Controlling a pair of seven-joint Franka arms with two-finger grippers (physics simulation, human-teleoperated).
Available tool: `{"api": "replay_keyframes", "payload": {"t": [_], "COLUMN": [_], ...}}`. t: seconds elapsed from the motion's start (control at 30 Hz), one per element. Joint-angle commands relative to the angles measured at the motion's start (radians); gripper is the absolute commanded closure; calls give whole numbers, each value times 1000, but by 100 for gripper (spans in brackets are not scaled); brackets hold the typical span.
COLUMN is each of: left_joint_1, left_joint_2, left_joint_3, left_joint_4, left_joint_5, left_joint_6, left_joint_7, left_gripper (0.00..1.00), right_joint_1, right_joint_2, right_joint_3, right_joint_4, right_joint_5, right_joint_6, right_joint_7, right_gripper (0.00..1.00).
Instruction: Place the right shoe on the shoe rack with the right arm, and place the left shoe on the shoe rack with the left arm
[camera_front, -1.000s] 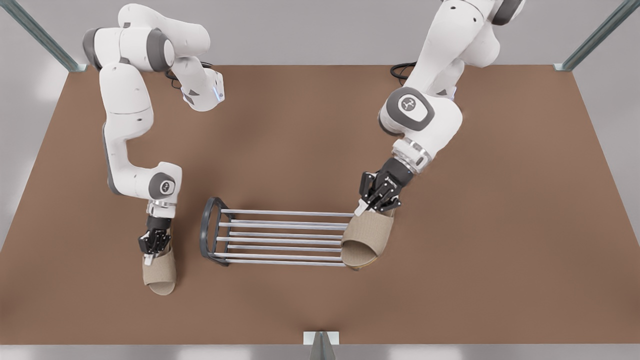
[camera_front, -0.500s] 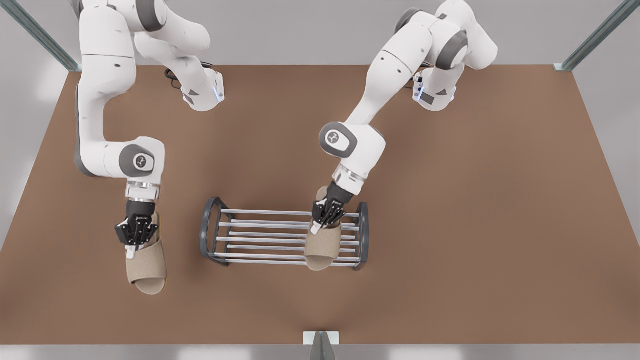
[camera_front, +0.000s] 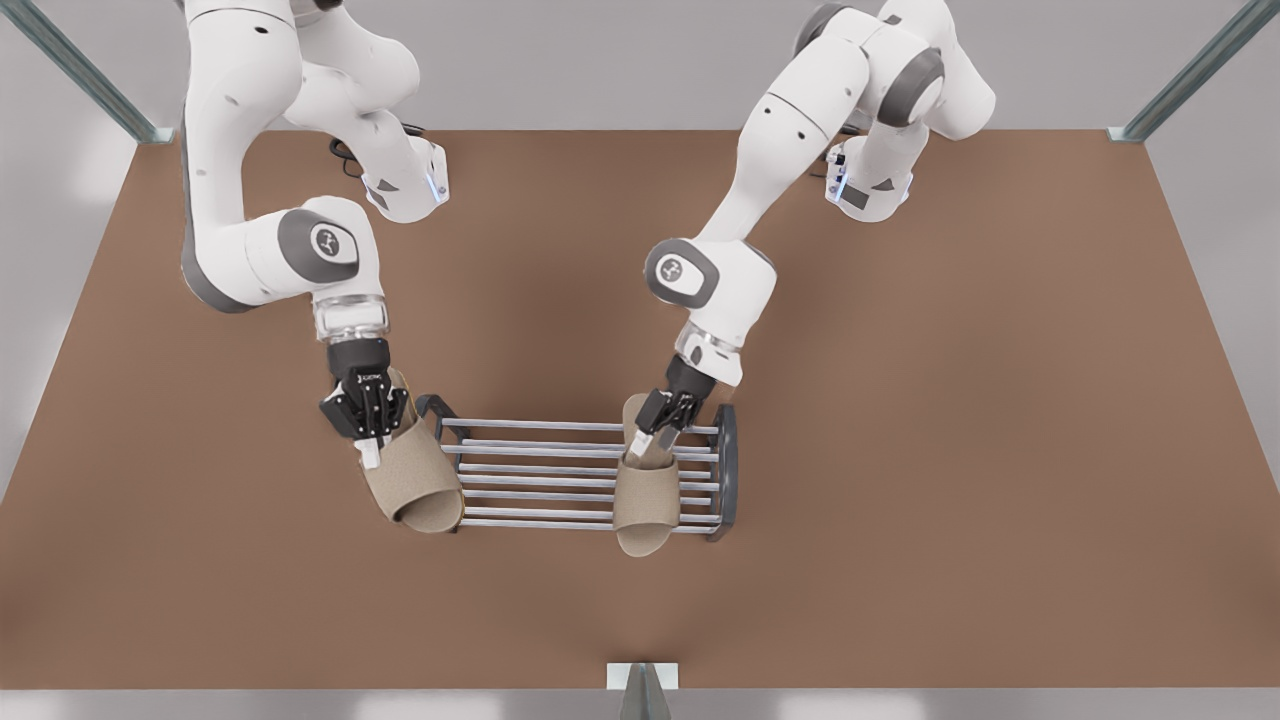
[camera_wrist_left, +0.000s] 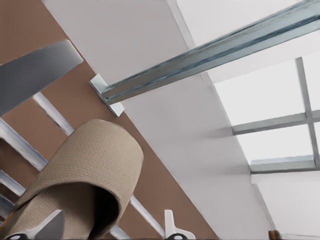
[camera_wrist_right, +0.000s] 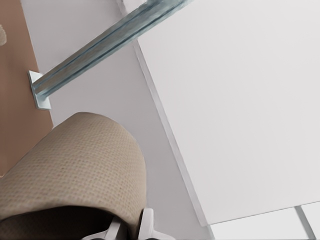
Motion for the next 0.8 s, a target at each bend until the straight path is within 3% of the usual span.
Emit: {"api": "replay_keyframes", "payload": {"t": [0.0, 0.13, 0.23, 0.33, 0.37, 0.4, 0.43, 0.47, 0.5, 0.53, 0.57, 0.6, 0.77], "left_joint_1": [-30, -56, -51, -50, -47, -6, 71, 140, 302, 495, 626, 737, 737], "left_joint_2": [-97, -420, -509, -451, -401, -310, -253, -249, -255, -302, -368, -396, -333], "left_joint_3": [-3, -3, 205, 494, 644, 807, 833, 813, 650, 359, 117, -24, -37], "left_joint_4": [-98, -226, -246, -250, -250, -220, -117, -33, 79, 159, 149, 146, 156], "left_joint_5": [-9, -131, -126, -36, 67, 341, 568, 830, 1050, 1424, 1669, 1730, 1736], "left_joint_6": [70, 168, 51, -381, -652, -1044, -1249, -1393, -1528, -1625, -1662, -1700, -1668], "left_joint_7": [-157, -159, -131, -76, -78, -90, -114, -142, -147, -159, -208, -209, -214], "left_gripper": [0, 0, 0, 0, 0, 0, 0, 0, 0, 0, 0, 0, 0], "right_joint_1": [69, 133, 130, 135, 136, 136, 136, 138, 140, 141, 141, 141, 140], "right_joint_2": [44, 163, 257, 311, 323, 331, 332, 335, 334, 338, 338, 343, 354], "right_joint_3": [-14, -28, -31, -37, -70, -71, -70, -70, -68, -68, -67, -68, -70], "right_joint_4": [46, 133, 190, 196, 198, 201, 195, 195, 193, 192, 190, 192, 189], "right_joint_5": [49, 112, 127, 162, 162, 164, 165, 167, 182, 211, 250, 250, 250], "right_joint_6": [28, 15, -9, -54, -72, -75, -100, -101, -101, -101, -101, -103, -124], "right_joint_7": [0, 0, 0, -1, -4, -4, -4, -4, -4, -4, -4, -6, -4], "right_gripper": [79, 79, 79, 79, 79, 79, 79, 79, 79, 68, 17, 0, 0]}}
